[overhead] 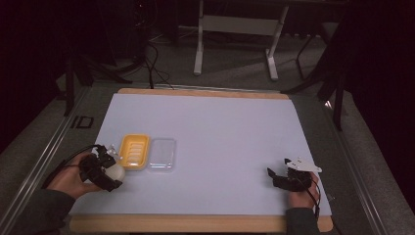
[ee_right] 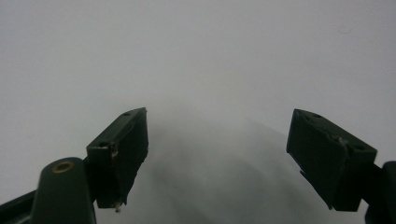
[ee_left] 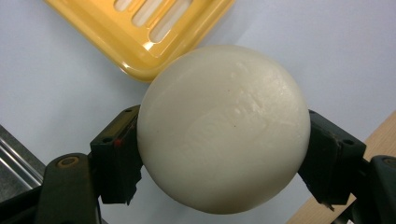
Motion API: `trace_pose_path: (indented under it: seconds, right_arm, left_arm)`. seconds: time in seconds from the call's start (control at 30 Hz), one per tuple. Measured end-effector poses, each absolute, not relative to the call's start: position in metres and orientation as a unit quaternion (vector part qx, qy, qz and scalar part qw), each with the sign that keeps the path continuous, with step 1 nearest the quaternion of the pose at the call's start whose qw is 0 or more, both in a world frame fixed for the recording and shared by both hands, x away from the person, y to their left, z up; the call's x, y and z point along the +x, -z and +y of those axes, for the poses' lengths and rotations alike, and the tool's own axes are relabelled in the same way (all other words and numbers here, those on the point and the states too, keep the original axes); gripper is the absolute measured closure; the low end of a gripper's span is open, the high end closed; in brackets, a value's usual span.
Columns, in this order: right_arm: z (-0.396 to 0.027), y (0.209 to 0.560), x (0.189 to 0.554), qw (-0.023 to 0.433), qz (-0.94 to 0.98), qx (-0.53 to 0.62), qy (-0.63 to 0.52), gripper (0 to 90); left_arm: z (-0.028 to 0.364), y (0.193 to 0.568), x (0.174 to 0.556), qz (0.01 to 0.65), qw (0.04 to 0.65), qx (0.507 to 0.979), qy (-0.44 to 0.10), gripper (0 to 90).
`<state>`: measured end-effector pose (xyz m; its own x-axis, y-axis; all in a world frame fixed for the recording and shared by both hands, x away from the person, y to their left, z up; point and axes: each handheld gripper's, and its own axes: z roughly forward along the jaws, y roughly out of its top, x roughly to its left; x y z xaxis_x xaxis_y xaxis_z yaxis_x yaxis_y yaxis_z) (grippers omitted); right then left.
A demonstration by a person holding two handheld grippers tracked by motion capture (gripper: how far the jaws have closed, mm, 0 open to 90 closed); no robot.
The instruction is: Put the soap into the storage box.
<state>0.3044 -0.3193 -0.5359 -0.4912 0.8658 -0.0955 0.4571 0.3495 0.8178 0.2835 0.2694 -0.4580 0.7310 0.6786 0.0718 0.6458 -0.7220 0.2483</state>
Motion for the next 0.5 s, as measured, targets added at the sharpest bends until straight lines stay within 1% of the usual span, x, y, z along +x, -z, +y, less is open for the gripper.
trace_pose_path:
  seconds: [0.5]
  right_arm:
    - [-0.3194, 0.5359, 0.3044, 0.269, 0.776, 0.426, -0.379, 20.3]
  left_arm:
    - [0.2695, 0.451, 0.2939, 0.357, 0.113, 0.924, -0.076, 24.7]
